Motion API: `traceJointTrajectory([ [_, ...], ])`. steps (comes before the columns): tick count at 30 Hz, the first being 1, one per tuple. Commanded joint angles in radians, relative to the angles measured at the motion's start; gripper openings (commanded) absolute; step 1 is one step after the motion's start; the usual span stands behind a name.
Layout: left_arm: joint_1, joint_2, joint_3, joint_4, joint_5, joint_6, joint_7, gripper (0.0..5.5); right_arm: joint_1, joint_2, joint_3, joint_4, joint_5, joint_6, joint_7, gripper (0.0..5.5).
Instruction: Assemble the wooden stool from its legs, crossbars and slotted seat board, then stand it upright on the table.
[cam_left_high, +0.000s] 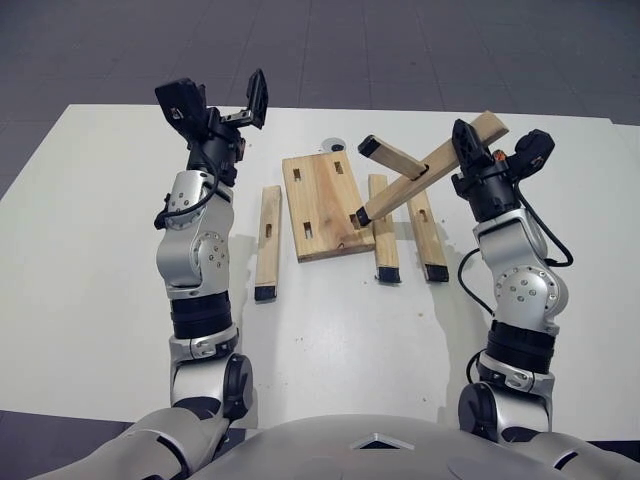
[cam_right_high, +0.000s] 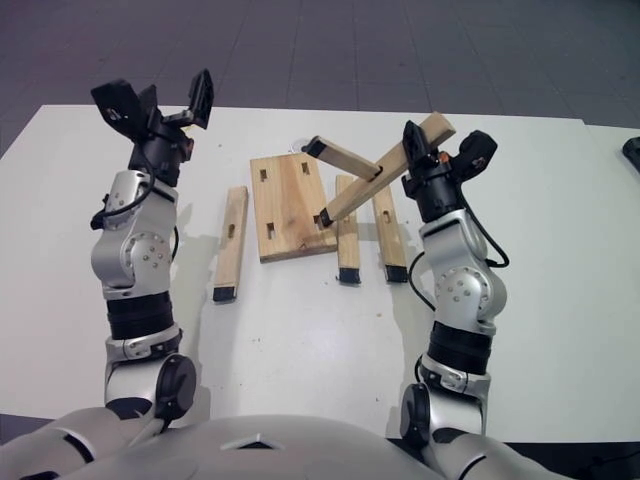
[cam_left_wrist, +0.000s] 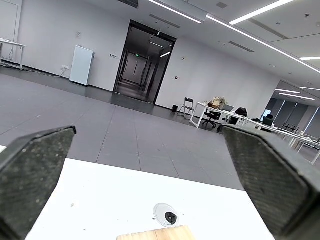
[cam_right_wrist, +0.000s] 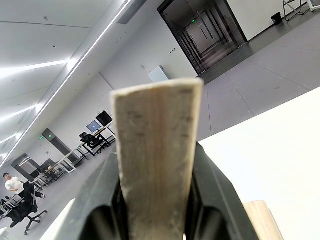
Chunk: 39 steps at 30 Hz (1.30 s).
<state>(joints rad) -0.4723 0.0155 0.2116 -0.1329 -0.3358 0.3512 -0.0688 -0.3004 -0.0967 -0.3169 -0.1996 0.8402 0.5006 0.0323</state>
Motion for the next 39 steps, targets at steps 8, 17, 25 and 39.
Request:
traceJointTrajectory([
  [8, 0.020, -0.007, -0.032, 0.012, 0.014, -0.015, 0.029, 5.40, -0.018, 0.031, -0.027, 0.029, 0.053, 0.045, -0.066, 1.02],
  [17, 0.024, -0.005, -0.053, 0.008, 0.016, -0.021, 0.036, 5.40, -0.013, 0.009, 0.019, 0.028, -0.048, 0.028, -0.061, 1.02],
  [25, 0.000, -0.019, -0.053, -0.047, -0.005, -0.017, 0.069, 5.40, 0.027, -0.016, 0.181, -0.018, -0.229, 0.007, -0.044, 1.02],
  [39, -0.057, -0.011, -0.046, -0.139, -0.033, 0.031, 0.107, 5.40, 0.097, -0.072, 0.394, -0.030, -0.465, 0.002, 0.012, 1.02],
])
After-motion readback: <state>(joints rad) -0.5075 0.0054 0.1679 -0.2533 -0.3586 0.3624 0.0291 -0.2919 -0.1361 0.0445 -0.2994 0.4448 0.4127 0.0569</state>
